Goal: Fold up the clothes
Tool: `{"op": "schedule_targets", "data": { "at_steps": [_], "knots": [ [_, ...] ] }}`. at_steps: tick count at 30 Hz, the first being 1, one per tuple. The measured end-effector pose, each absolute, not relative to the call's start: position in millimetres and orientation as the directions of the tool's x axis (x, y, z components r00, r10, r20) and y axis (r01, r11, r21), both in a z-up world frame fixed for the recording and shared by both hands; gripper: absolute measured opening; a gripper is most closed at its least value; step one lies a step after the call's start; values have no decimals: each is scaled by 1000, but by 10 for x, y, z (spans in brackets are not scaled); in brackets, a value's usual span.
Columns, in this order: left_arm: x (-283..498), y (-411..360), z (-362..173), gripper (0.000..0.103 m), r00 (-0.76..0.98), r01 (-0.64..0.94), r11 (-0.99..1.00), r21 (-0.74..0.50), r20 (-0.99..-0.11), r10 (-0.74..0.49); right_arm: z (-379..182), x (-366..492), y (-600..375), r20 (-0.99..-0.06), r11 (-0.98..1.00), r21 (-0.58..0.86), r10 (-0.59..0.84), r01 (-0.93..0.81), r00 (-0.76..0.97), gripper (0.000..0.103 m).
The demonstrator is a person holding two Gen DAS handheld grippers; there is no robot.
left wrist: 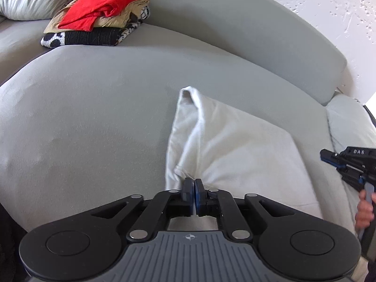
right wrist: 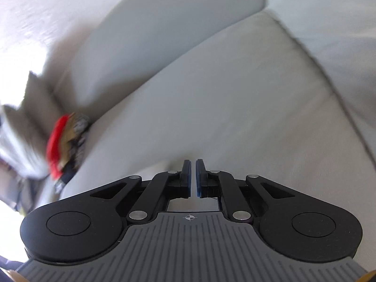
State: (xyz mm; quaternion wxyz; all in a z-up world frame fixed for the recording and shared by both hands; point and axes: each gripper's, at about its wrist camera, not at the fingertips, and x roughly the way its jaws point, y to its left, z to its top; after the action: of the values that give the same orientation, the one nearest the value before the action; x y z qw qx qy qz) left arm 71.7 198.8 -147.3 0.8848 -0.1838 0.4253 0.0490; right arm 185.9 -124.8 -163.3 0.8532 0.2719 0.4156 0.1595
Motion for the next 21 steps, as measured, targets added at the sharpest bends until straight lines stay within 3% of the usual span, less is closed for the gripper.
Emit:
{"op": "schedule_targets", "data": {
  "at_steps": [4,6,9,11,12,13,16,18,21],
  "knots": [
    [558,1705,-1399,8,645,-157,944,-291,-754,-125,-1550,1491,-768,-600,735,607,673,-303,432,11],
    [489,1563,-1411,10,630,-127,951,-281,-764,-141,-1645,1394,-627,-629,722,602,692,-343,353,11],
    [446,1567,-1531,11,578,-209,959,-192,-815,-37,-1802,1318,-855,-659,761,621,637,-189,400,0],
    [384,1646,-1490,10,562,-270,946,-181,-827,2,-1820,1222,-1177,-673,771,635,574,-33,466,0],
    [348,1675,-1466,10,554,-289,942,-169,-833,21,-1817,1166,-1345,-687,774,632,532,47,495,9],
    [307,1692,-1443,9,547,-301,940,-158,-837,34,-1804,1110,-1485,-699,776,623,499,94,513,3],
    [154,1659,-1361,9,544,-301,941,-157,-838,34,-1670,911,-1707,-714,803,591,471,84,519,11],
    [75,1548,-1316,12,555,-271,948,-167,-832,12,-1518,762,-1718,-714,829,558,458,36,530,14],
    [40,1364,-1290,18,576,-204,961,-185,-817,-35,-1297,539,-1498,-692,858,501,473,-109,545,33]
  ]
}}
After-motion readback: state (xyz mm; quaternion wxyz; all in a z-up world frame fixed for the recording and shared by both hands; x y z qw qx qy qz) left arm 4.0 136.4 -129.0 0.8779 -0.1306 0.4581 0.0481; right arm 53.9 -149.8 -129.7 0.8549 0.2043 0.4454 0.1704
